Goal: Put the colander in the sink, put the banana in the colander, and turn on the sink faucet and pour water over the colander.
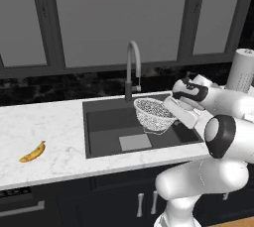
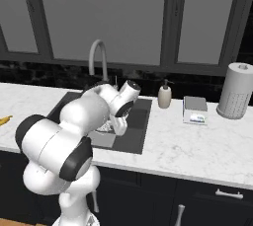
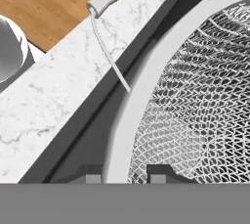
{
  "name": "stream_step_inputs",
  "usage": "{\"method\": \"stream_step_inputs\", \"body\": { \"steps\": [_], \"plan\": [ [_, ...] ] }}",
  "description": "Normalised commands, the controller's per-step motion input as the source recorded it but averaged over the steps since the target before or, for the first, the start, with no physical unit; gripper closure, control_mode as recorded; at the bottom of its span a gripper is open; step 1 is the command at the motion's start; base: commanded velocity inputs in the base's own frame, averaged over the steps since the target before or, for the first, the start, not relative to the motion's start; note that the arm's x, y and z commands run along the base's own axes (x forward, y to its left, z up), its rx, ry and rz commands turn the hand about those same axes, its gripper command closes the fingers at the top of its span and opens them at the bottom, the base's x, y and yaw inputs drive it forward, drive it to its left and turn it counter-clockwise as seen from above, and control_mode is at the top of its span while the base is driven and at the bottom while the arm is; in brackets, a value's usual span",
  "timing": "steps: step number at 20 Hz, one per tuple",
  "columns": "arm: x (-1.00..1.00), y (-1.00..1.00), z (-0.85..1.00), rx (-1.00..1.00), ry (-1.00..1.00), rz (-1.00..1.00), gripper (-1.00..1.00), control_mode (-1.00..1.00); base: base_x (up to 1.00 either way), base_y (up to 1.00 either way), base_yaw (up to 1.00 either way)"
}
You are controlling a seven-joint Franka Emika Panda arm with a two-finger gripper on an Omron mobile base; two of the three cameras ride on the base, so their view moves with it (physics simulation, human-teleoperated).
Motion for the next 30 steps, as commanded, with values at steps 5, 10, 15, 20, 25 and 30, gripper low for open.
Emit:
{"method": "stream_step_inputs", "body": {
  "steps": [5,10,15,20,25,30],
  "plan": [
    [0.22,0.19,-0.38,0.00,-0.10,0.03,1.00,-1.00,0.00,0.00,0.00],
    [0.36,0.10,-0.36,0.00,-0.07,0.02,1.00,-1.00,0.00,0.00,0.00],
    [0.35,0.08,-0.36,0.00,-0.04,0.02,1.00,-1.00,0.00,0.00,0.00],
    [0.29,0.10,-0.34,0.00,-0.03,0.02,1.00,-1.00,0.00,0.00,0.00],
    [0.19,0.10,-0.31,0.00,-0.03,0.04,1.00,-1.00,0.00,0.00,0.00],
    [0.15,0.08,-0.28,0.00,-0.01,0.06,1.00,-1.00,0.00,0.00,0.00]
  ]
}}
